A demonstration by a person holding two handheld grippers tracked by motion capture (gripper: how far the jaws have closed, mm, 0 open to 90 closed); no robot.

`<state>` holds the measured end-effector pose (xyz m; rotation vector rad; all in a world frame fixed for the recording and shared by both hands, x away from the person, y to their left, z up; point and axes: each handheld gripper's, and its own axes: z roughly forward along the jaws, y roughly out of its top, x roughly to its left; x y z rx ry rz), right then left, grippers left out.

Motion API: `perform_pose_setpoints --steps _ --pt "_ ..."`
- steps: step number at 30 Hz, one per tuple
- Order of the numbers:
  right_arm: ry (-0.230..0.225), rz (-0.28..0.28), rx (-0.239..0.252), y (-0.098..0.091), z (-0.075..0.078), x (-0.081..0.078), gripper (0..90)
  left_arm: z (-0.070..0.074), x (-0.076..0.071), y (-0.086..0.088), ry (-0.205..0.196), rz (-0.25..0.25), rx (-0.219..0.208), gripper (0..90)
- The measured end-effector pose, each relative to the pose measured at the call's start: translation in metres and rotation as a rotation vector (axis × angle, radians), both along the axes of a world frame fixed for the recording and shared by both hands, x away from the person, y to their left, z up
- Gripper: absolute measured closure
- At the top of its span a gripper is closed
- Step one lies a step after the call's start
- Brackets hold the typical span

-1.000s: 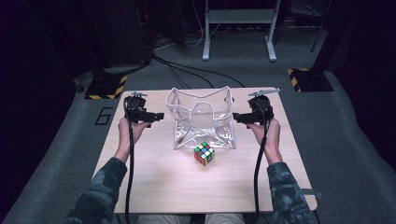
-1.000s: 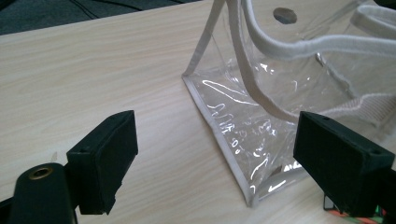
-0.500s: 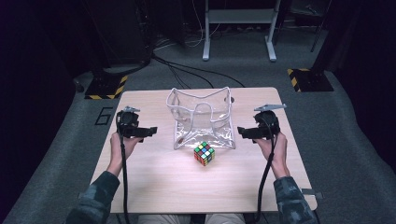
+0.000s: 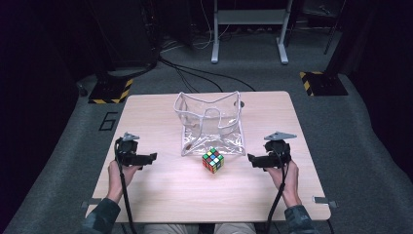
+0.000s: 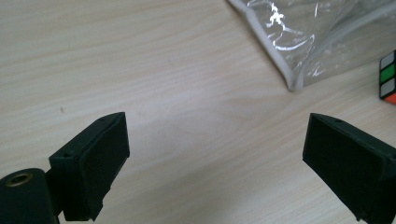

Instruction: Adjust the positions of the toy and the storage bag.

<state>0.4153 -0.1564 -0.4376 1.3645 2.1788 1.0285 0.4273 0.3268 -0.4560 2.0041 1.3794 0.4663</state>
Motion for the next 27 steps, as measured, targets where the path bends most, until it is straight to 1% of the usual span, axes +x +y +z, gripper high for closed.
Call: perform_pose_setpoints --steps 1,2,3,4,5,6,7,8,9,10,11,12,13,14,15,16,17,18,19,20,21,22,23,24,25,27 --pt "0.004 0.001 -0.006 0.0 -0.004 -0.003 2.5 -0.004 -0.003 0.002 0.001 0.002 0.002 6.8" --pt "0.004 0.001 -0.006 0.0 -0.004 -0.003 2.5 -0.004 -0.003 0.002 0.001 0.002 0.002 6.7" --pt "0.002 0.008 -0.006 -0.001 -0.008 -0.005 2.3 -0.01 -0.007 0.003 0.001 0.011 0.008 6.7" --pt "0.003 0.005 -0.012 -0.002 -0.017 -0.011 2.2 -0.013 -0.009 0.005 0.001 0.01 0.01 6.2" --pt "0.007 0.002 -0.007 -0.003 -0.02 -0.012 2.2 -0.019 -0.015 0.007 0.0 0.019 0.014 5.9" --pt "0.007 0.002 -0.007 -0.003 -0.02 -0.012 2.2 -0.019 -0.015 0.007 0.0 0.019 0.014 5.9" --pt "0.015 -0.004 -0.004 -0.003 -0.024 -0.014 2.2 -0.022 -0.018 0.009 0.0 0.024 0.014 5.9" --pt "0.023 -0.016 0.011 -0.006 -0.033 -0.018 2.3 -0.026 -0.022 0.011 -0.001 0.024 0.019 5.9" --pt "0.029 -0.023 0.01 -0.007 -0.037 -0.019 2.3 -0.032 -0.028 0.013 -0.008 0.031 0.03 6.0" --pt "0.029 -0.023 0.01 -0.007 -0.037 -0.019 2.3 -0.032 -0.028 0.013 -0.008 0.031 0.03 6.0" --pt "0.037 -0.031 0.018 -0.009 -0.045 -0.022 2.2 -0.038 -0.033 0.015 -0.009 0.036 0.037 6.0" --pt "0.037 -0.031 0.018 -0.009 -0.045 -0.022 2.2 -0.038 -0.033 0.015 -0.009 0.036 0.037 5.9" --pt "0.045 -0.04 0.025 -0.01 -0.052 -0.024 1.9 -0.045 -0.037 0.018 -0.006 0.04 0.039 5.7" --pt "0.045 -0.04 0.025 -0.01 -0.052 -0.024 1.9 -0.045 -0.037 0.018 -0.006 0.04 0.039 5.5" --pt "0.055 -0.052 0.032 -0.011 -0.058 -0.027 1.8 -0.053 -0.041 0.019 -0.028 0.048 0.048 5.0" --pt "0.058 -0.059 0.03 -0.011 -0.062 -0.028 1.3 -0.053 -0.041 0.019 -0.028 0.048 0.048 4.6" --pt "0.058 -0.059 0.03 -0.011 -0.062 -0.028 1.3 -0.057 -0.043 0.021 -0.036 0.051 0.035 4.6" --pt "0.049 -0.077 0.018 -0.01 -0.069 -0.03 0.7 -0.06 -0.044 0.022 -0.029 0.057 0.039 3.6" --pt "0.049 -0.077 0.018 -0.01 -0.069 -0.03 0.7 -0.062 -0.045 0.023 -0.029 0.06 0.04 3.6" --pt "0.047 -0.08 0.005 -0.01 -0.075 -0.032 0.0 -0.065 -0.046 0.024 -0.035 0.068 0.041 3.3" --pt "0.044 -0.087 0.004 -0.01 -0.077 -0.032 0.0 -0.069 -0.047 0.025 -0.03 0.08 0.037 2.9" --pt "0.044 -0.087 0.004 -0.01 -0.077 -0.032 0.0 -0.069 -0.047 0.025 -0.03 0.08 0.037 2.6" --pt "0.046 -0.084 -0.007 -0.01 -0.079 -0.032 0.0 -0.071 -0.047 0.027 -0.031 0.091 0.036 2.6" --pt "0.061 -0.078 -0.014 -0.009 -0.085 -0.032 0.0 -0.072 -0.048 0.028 -0.037 0.096 0.034 2.0" --pt "0.052 -0.077 -0.019 -0.009 -0.087 -0.032 0.0 -0.073 -0.048 0.028 -0.043 0.1 0.035 2.0" --pt "0.06 -0.078 -0.021 -0.008 -0.088 -0.033 0.0 -0.074 -0.049 0.029 -0.049 0.106 0.036 1.9"
